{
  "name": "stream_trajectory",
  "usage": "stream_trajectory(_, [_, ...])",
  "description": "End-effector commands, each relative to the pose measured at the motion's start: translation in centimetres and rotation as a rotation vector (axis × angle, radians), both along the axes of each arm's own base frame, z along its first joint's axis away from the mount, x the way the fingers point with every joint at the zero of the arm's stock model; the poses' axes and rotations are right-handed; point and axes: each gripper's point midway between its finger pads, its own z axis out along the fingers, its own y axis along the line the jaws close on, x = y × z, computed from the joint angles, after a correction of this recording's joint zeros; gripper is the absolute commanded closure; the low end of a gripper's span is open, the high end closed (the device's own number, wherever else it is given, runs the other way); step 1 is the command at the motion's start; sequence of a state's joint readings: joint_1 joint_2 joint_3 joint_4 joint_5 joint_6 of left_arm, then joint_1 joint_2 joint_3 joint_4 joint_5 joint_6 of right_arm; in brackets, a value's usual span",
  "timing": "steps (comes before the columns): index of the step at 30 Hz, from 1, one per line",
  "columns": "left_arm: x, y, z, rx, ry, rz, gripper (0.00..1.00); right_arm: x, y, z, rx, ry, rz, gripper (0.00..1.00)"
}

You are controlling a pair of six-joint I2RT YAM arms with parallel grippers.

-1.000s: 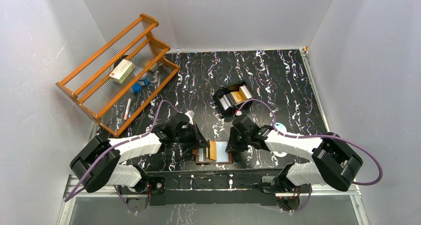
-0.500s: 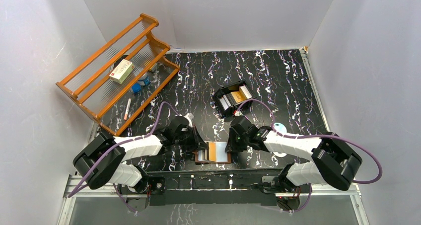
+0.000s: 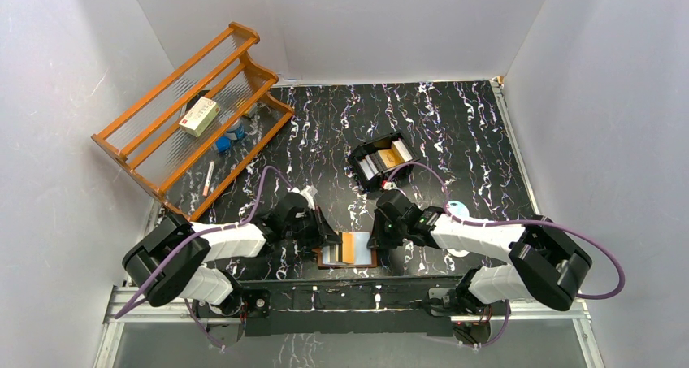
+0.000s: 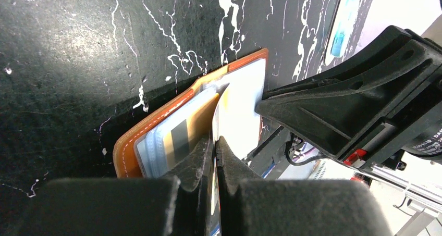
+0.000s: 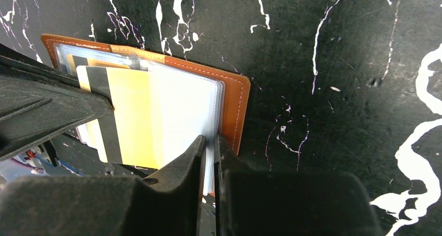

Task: Put the credit cards into the card holder
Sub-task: Insert the credit card into the card holder.

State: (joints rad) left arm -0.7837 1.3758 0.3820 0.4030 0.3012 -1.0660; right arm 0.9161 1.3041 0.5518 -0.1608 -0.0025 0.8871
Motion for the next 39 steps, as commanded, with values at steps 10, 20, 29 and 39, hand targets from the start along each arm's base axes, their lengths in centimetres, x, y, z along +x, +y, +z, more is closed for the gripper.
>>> stream_trajectory(10, [-0.4, -0.3, -1.6, 0.033, -0.058, 0.0, 1.0, -0.4, 0.3, -0.6, 0.033, 0.021, -0.044, 0.83])
stream_trajectory(20, [0.1, 0.8, -0.2, 0.13, -0.062, 0.026, 0.71, -0.2, -0.4, 0.2, 0.049, -0.004, -0.094, 0.82])
stream_trajectory(29, [-0.7, 0.3, -0.6, 0.121, -0.009, -0.009, 0.91, -0.4, -0.1, 0.1, 0.065, 0.007, -0.088, 0.82])
stream_trajectory(39, [1.5, -0.1, -1.9, 0.158, -0.03, 0.07, 1.0, -1.1, -0.1, -0.3, 0.131, 0.045, -0.132, 0.85])
